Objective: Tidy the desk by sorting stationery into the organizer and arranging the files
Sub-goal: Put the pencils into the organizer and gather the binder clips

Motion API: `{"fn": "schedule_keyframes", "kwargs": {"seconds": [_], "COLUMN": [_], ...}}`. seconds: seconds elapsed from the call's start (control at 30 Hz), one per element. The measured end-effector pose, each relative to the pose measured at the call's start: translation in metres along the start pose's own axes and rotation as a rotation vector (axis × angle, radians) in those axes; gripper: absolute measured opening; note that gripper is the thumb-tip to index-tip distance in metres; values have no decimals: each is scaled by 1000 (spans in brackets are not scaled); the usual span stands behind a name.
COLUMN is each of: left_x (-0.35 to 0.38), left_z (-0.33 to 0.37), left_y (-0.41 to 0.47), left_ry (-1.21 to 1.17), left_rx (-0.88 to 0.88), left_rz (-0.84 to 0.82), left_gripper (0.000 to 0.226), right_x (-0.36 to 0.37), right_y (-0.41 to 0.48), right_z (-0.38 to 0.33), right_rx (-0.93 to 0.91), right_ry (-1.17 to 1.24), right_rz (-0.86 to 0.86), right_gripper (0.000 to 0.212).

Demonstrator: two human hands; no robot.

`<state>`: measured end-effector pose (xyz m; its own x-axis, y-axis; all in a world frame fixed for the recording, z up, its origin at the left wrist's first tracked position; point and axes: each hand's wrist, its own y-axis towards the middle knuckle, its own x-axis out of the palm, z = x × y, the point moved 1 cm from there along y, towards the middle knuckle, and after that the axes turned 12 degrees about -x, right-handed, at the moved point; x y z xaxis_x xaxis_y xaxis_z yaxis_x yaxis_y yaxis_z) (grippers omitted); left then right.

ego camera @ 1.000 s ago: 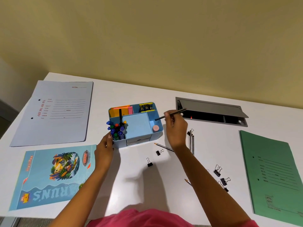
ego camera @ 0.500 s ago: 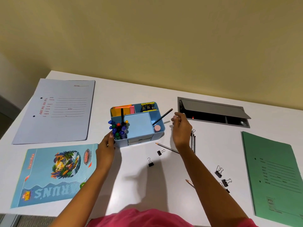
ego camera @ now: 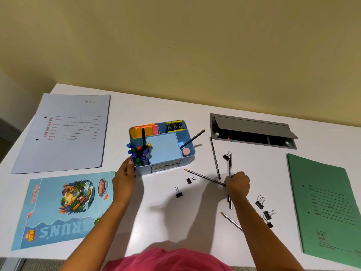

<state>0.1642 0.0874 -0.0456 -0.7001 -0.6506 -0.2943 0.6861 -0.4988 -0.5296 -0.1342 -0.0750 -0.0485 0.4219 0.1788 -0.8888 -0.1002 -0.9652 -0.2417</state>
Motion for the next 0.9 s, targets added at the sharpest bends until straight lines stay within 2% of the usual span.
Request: {"fn": "schedule_keyframes", "kwargs": {"seconds": [0.17,0.27,0.4,0.5,0.57,0.63,0.73,0.9], "left_x": [0,0,0,2,2,1,1,0], "left_z": [0,0,1,3,4,4,6,7], "left_y": [0,0,-1,-3,-4,-5,-6,-7], "left_ry": [-7,-15,-25,-40,-42,-40,-40,-20], "left_rx": [-4,-12,-9,-13,-11,-12,-14,-13], "left_rz": [-2,-5,-7,-12,-7,-3,-2,1], "left_gripper": [42,40,39,35,34,37,38,46], "right_x": [3,-4,-33,-52,-54,-49,-35,-14], "right_y": [2,4,-7,-30,-41,-48,-51,-45], "right_z": [4,1,-35,-77,-102,-122,-143,-154], "right_rx": [41,8,-271,-522,-672,-745,-759,-692], "right_ry": [38,79,357,563,633,653,549,411], "right_rz": [22,117,411,499,482,386,245,139], "right_gripper": [22,20,12,10,14,16,20,25]}}
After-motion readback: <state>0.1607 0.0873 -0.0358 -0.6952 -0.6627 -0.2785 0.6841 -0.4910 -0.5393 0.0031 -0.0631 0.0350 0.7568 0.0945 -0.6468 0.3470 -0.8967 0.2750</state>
